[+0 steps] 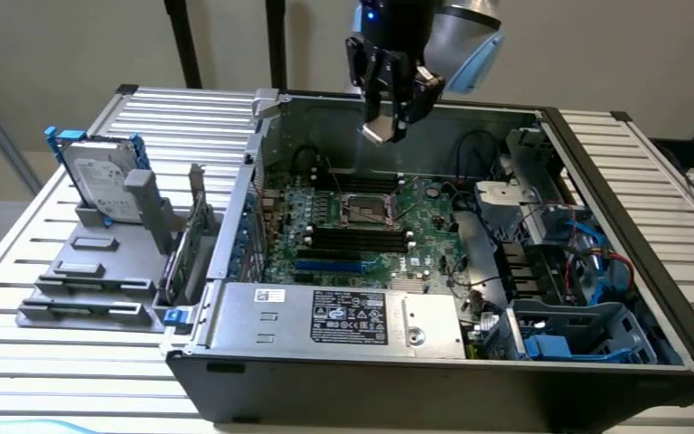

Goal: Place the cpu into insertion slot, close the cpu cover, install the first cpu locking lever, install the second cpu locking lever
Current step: 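Place the cpu into insertion slot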

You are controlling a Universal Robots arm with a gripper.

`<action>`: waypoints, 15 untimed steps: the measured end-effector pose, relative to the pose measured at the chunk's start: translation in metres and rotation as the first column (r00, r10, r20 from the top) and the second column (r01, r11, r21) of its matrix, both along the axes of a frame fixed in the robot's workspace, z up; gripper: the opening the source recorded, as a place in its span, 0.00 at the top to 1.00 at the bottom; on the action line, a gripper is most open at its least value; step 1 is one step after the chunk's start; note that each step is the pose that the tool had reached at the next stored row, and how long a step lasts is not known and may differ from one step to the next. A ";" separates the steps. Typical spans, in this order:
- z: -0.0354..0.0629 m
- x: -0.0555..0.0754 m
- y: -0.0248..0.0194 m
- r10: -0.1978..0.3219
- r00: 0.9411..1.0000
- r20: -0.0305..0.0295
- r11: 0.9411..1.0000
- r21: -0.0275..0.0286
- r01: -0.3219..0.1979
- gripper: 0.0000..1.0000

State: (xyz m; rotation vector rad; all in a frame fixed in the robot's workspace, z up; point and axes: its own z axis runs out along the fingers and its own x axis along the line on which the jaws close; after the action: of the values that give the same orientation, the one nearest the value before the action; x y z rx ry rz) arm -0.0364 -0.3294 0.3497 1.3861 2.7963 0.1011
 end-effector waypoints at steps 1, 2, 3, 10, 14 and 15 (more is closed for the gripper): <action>-0.0007 0.000 0.0000 -0.018 1.000 0.000 1.000 0.000 0.018 0.46; -0.0015 0.000 0.0000 -0.037 0.999 0.000 0.999 0.000 0.037 0.46; -0.0022 0.000 0.0000 -0.055 0.998 -0.001 0.998 0.000 0.055 0.46; -0.0074 0.000 0.0000 -0.180 0.984 -0.003 0.984 0.000 0.180 0.46; -0.0105 0.000 0.0000 -0.251 0.968 -0.005 0.968 -0.001 0.251 0.46; -0.0112 0.000 0.0000 -0.268 0.963 -0.005 0.963 -0.001 0.268 0.46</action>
State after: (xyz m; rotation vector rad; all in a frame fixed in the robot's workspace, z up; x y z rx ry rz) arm -0.0364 -0.3294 0.3384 1.7504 2.5798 0.0919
